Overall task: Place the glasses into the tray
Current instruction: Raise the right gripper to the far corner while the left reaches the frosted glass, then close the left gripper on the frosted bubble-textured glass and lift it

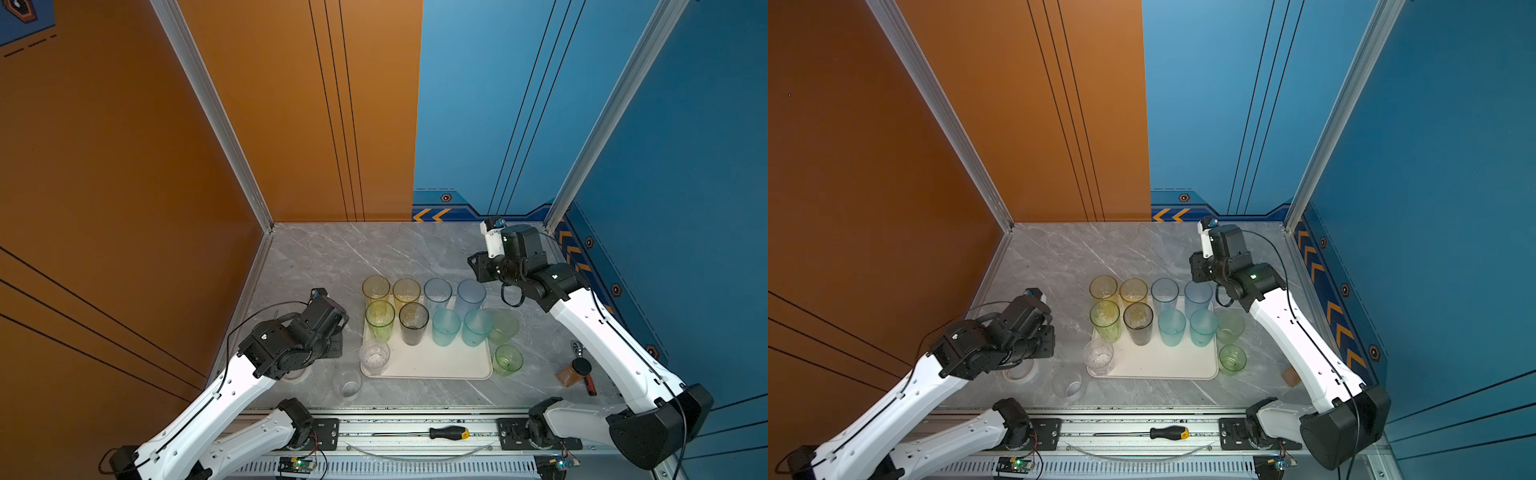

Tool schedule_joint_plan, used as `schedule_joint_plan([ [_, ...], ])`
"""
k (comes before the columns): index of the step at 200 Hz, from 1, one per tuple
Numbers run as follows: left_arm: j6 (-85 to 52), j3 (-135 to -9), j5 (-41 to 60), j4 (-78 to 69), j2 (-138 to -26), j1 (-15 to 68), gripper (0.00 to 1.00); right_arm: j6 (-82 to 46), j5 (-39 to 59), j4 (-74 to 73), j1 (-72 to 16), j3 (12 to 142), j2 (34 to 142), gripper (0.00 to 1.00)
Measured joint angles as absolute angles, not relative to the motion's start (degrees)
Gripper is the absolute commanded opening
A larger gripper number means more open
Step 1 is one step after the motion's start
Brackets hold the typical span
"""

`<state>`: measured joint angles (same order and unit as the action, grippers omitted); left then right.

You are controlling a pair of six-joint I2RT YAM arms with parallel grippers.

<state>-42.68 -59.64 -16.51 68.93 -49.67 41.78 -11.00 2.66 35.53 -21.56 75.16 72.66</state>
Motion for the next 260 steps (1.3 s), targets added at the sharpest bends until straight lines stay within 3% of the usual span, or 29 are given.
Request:
schedule_joint_plan([
  [52, -54.17, -53.63, -19.33, 71.16, -49.84, 47.05, 0.19, -12.16, 9.34, 35.44, -11.0, 71.31, 70.22, 0.31],
  [118, -61.32, -50.48, -19.18, 70.94, -49.54, 48.38, 0.2, -13.61, 15.05, 34.2, -11.51, 69.63, 73.65, 0.31],
  [260, -66.85, -44.62, -13.5, 67.42, -46.0, 50.7, 0.19, -14.06, 16.56, 32.29, -16.19, 69.65, 78.98, 0.31],
])
